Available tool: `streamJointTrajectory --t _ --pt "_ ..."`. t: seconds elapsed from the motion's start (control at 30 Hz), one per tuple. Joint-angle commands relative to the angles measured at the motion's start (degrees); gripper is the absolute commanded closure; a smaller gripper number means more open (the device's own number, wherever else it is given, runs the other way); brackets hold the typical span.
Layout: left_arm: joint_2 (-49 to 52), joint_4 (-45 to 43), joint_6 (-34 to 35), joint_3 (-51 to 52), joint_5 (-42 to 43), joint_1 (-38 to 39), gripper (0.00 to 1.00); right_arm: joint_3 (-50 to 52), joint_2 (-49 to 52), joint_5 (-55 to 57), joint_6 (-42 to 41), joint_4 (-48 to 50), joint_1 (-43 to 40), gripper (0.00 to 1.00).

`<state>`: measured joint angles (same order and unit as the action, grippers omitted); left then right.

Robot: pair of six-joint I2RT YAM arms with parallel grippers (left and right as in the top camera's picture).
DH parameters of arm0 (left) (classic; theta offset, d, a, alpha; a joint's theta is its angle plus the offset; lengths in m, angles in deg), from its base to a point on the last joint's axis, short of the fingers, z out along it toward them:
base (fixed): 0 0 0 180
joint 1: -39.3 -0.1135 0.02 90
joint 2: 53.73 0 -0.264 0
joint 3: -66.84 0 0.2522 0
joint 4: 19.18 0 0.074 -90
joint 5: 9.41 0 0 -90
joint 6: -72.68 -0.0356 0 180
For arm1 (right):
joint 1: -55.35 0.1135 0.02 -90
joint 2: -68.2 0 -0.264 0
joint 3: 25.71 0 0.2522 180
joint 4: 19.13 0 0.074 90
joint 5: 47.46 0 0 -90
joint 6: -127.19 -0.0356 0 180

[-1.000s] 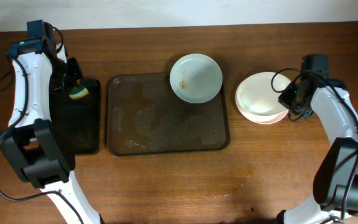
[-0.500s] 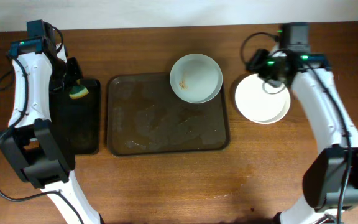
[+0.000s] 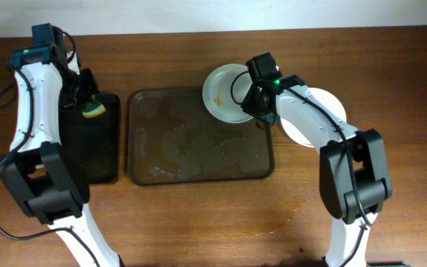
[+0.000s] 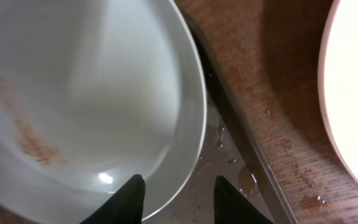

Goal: Clean dirty plates on tray and stack at the side
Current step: 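Drag the last white plate to the tray center with the right gripper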

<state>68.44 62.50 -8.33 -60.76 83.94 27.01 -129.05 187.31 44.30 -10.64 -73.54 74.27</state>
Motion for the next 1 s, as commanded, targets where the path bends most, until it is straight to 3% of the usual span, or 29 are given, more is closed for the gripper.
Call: streamJointTrajectory --t 0.0,0.07,0.2,0.43,0.5,0.6,0.67,0.8,0.97 --pt "-0.2 -0.1 -0.9 -0.6 -0.2 0.2 0.99 -0.4 3.6 0.3 -2.7 0.0 0.3 0.67" --pt "-0.2 -0.1 -0.9 -0.6 -0.2 0.2 1.00 -0.4 5.1 -2.6 -2.6 0.0 0.3 0.71" --pt "-0.2 -0.1 -0.9 -0.6 -0.2 0.2 1.00 -0.4 5.1 -5.8 -2.0 -1.7 1.2 0.88" --pt "-0.2 0.0 -0.9 -0.6 -0.2 0.2 0.99 -0.4 4.8 -13.6 3.6 -9.3 5.3 0.90" --pt "-0.2 0.2 -0.9 -0.6 -0.2 0.2 1.00 -0.7 4.5 -13.6 5.0 -9.3 5.8 0.81" --pt "-0.2 0.3 -0.9 -0.6 -0.2 0.2 1.00 -4.0 2.2 -12.0 10.1 -10.9 5.4 0.51" --pt "-0.2 0.3 -0.9 -0.6 -0.2 0.2 0.99 -7.2 1.8 -8.7 12.7 -12.3 4.9 0.41" --pt "-0.2 0.3 -0.9 -0.6 -0.2 0.2 0.99 -8.3 2.8 -8.6 24.5 -6.0 4.2 0.35" --pt "-0.2 0.3 -0.9 -0.6 -0.2 0.2 0.99 -8.3 8.0 -8.2 23.4 -2.2 3.1 0.36"
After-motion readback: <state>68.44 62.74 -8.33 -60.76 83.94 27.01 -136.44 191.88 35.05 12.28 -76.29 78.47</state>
